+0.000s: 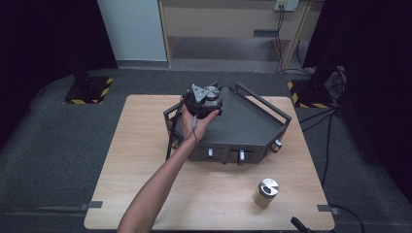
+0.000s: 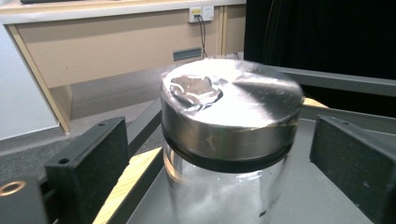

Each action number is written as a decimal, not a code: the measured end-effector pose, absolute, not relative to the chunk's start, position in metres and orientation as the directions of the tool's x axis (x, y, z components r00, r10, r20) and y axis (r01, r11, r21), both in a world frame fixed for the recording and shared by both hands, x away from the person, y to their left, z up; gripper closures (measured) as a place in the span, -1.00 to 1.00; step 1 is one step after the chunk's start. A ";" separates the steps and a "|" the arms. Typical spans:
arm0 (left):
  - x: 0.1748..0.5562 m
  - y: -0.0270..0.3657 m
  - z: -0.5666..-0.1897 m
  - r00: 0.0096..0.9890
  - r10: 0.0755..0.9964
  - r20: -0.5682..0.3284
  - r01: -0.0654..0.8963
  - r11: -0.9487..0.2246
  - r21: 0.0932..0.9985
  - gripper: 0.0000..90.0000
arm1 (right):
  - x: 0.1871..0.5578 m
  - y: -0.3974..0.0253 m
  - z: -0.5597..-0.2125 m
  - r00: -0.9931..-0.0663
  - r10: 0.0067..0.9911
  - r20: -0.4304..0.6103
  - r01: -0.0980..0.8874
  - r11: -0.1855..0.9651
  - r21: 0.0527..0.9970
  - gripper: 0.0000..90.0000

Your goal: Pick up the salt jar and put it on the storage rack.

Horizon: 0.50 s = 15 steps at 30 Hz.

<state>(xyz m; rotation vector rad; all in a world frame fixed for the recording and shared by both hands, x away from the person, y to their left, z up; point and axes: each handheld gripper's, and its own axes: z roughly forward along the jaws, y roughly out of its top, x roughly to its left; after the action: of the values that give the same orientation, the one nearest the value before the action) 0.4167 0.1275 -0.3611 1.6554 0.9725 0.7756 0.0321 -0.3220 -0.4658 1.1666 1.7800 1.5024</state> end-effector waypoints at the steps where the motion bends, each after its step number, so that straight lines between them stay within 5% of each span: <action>1: 0.416 0.128 -0.360 0.470 0.882 0.033 0.226 -0.157 0.961 -0.93 | 0.032 -0.322 -0.466 -0.488 0.863 0.131 0.274 0.008 0.962 -0.93; 15: 0.405 0.142 -0.359 0.497 0.867 0.034 0.225 -0.167 0.960 -1.00 | 0.031 -0.321 -0.465 -0.488 0.863 0.127 0.270 0.011 0.963 -0.94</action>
<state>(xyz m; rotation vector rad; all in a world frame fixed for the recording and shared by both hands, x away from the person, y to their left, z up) 0.4053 0.1419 -0.3591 1.6756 0.9426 0.7528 0.0306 -0.3211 -0.4652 1.1603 1.7797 1.5021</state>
